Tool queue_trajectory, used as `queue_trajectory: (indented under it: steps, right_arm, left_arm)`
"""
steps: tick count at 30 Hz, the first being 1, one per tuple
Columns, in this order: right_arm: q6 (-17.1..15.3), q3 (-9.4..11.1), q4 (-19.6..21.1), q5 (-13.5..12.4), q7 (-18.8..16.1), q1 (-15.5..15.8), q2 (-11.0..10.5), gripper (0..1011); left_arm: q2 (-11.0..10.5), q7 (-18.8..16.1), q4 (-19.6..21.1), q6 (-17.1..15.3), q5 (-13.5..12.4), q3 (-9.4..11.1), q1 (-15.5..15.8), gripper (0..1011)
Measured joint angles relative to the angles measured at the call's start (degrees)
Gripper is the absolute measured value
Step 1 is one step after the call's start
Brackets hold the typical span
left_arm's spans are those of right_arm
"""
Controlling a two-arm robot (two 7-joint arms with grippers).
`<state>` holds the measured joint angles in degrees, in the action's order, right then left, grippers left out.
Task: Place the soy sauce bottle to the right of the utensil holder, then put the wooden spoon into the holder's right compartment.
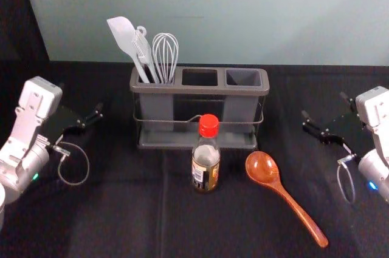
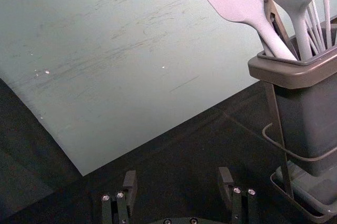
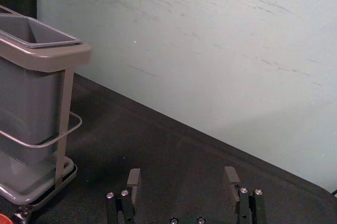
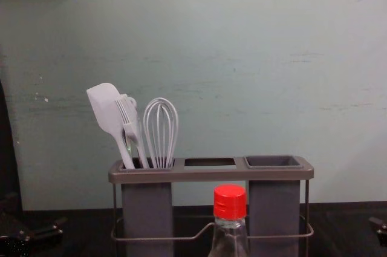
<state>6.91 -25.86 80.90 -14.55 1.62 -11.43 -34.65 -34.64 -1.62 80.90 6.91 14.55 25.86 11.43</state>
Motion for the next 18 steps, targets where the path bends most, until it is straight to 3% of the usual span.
queue_trajectory:
  steps: [18]
  right_arm:
    - [0.0, 0.0, 0.0, 0.0, 0.0, 0.0, 0.0, 1003]
  left_arm:
    - [0.0, 0.0, 0.0, 0.0, 0.0, 0.0, 0.0, 1005]
